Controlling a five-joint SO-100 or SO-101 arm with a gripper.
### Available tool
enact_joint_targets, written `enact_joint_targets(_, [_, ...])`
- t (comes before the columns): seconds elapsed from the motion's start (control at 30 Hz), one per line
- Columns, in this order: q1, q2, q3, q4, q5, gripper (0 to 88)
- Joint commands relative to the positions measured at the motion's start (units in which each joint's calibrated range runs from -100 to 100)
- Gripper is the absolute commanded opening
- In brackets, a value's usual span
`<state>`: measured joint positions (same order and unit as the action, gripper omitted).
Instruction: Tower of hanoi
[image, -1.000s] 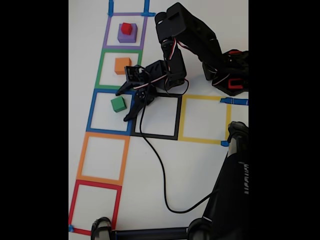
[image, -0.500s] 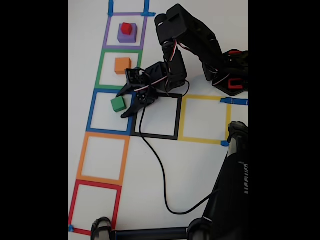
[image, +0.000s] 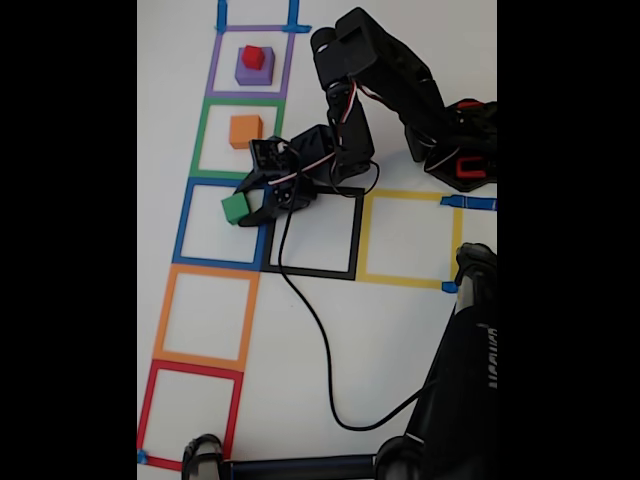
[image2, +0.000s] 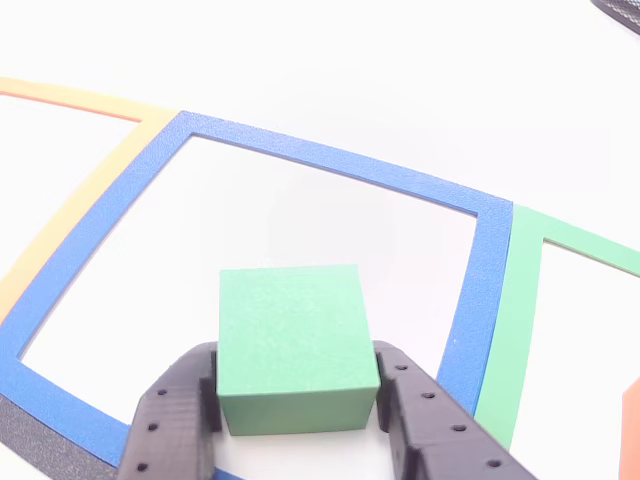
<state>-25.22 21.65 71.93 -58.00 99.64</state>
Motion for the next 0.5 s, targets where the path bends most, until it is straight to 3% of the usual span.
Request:
enact_joint_targets(0.0, [-0.09,-5.39,-0.30,3.18,0.36,6.4])
enact_joint_targets(0.23, [-1.34,-17.90,-0.12,14.84,0.36,6.0])
enact_joint_targets(0.47, [0.77,-39.78,-2.30,42.78,0.36,6.0])
